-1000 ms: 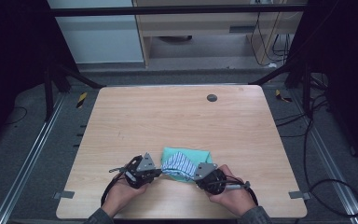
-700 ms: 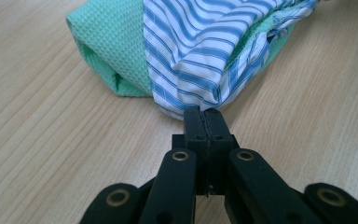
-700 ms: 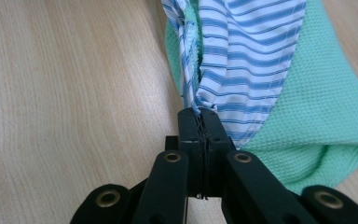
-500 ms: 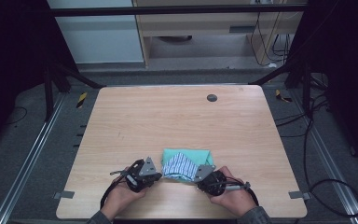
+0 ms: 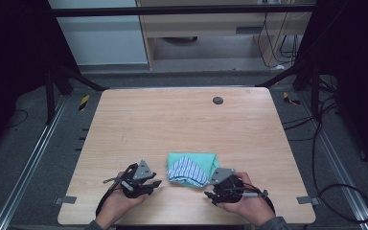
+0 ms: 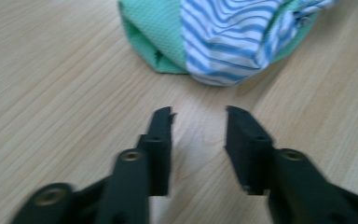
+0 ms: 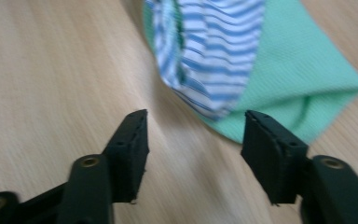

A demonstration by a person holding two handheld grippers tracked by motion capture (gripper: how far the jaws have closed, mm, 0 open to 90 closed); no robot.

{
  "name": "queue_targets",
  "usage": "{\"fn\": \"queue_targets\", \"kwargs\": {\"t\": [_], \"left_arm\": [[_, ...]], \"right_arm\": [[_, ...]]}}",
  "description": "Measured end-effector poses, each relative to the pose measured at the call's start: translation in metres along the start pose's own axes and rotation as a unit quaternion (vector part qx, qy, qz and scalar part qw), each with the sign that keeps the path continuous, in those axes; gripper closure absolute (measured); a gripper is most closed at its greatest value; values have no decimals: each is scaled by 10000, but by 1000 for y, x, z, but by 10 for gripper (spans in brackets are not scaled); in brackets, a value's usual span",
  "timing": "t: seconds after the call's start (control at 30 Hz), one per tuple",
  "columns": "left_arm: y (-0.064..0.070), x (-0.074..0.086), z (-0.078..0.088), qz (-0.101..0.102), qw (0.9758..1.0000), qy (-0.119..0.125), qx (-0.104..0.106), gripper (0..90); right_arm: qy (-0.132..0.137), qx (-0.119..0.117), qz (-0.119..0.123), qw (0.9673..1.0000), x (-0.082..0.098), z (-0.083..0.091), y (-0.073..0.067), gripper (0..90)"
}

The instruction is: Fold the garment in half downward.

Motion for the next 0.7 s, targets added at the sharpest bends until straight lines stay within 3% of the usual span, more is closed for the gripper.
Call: {"fn": "queue_targets", "kwargs": {"t": [0.1,0.23,0.33,0.47,0.7], "left_arm": [[-13,1,0,143,9998,-5,-149,394],[-32,4,-1,317,9989,-76,-351,275],[-45,5,-2,433,9978,-138,-484,195],[-60,8,-2,566,9963,-210,-616,151],[-85,15,-8,748,9936,-242,-810,105]], "right_arm": [[113,309,-147,9994,6,7,17,261],[131,695,-494,9963,16,10,41,199],[177,939,-847,9918,22,10,59,163],[221,1233,-1293,9837,31,9,80,139],[305,1536,-1835,9705,42,3,105,108]]}}
Point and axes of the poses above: each handheld gripper's, and its own axes: z roughly backward along the jaws, x roughly out of its underside, y roughly to its right, the point moved 10 cm from there along -z, roughly forward along the jaws, and after that the axes turned 8 degrees about y, right-handed, at the moved point
